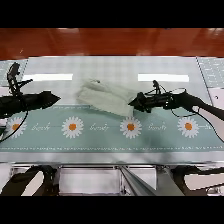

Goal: Fold the shirts.

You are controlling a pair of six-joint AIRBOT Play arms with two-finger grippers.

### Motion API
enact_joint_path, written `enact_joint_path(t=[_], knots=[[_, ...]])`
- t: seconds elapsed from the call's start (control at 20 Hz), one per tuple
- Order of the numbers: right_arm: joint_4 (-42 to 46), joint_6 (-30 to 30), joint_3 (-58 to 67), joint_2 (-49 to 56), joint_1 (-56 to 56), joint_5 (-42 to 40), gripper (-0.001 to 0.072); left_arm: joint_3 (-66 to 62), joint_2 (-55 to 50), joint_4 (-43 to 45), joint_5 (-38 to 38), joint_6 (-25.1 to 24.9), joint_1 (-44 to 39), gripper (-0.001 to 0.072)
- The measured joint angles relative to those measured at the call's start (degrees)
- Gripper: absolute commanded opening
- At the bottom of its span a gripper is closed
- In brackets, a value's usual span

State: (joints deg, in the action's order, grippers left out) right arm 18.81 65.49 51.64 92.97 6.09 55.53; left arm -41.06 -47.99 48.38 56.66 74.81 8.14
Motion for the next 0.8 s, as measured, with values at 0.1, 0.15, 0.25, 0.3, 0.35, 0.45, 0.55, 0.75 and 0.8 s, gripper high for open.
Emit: enact_joint_path(t=[0.1, 0.15, 0.25, 0.3, 0.35, 0.45, 0.55, 0.75, 0.8], knots=[[0.15, -0.07, 3.43, 0.59, 1.70, 0.85, 0.0026, 0.00, 0.00, 0.00, -0.22, -0.02, -0.04, 0.0015], [0.31, -0.07, 5.53, 0.74, 2.47, 1.60, 0.0026, 0.02, 0.00, 0.00, -0.24, 0.00, -0.04, 0.0015], [3.08, 1.36, 11.06, 0.98, 4.20, 3.21, 0.0026, 0.00, -0.02, 0.00, -0.42, 0.00, -0.04, 0.0015], [5.70, 2.86, 14.60, 1.05, 5.16, 4.20, 0.0026, 0.02, -0.02, 0.02, -0.48, -0.02, -0.04, 0.0015], [8.83, 4.85, 18.25, 1.09, 6.10, 5.20, 0.0025, 0.00, -0.02, 0.00, -0.63, 0.00, -0.04, 0.0015], [14.99, 8.59, 26.75, 1.16, 7.76, 7.96, 0.0025, 0.00, -0.02, 0.00, -0.76, -0.02, -0.04, 0.0015], [18.86, 11.28, 35.50, 1.16, 8.61, 11.85, 0.0025, 0.02, -0.02, 0.00, -0.76, 0.00, -0.09, 0.0015], [27.71, 17.35, 52.48, 1.16, 7.74, 19.56, 0.0025, 0.00, -0.02, 0.02, -0.76, -0.02, -0.09, 0.0015], [30.16, 18.75, 55.82, 1.07, 6.84, 21.46, 0.0024, 0.02, -0.02, 0.02, -0.76, 0.00, -0.09, 0.0015]])
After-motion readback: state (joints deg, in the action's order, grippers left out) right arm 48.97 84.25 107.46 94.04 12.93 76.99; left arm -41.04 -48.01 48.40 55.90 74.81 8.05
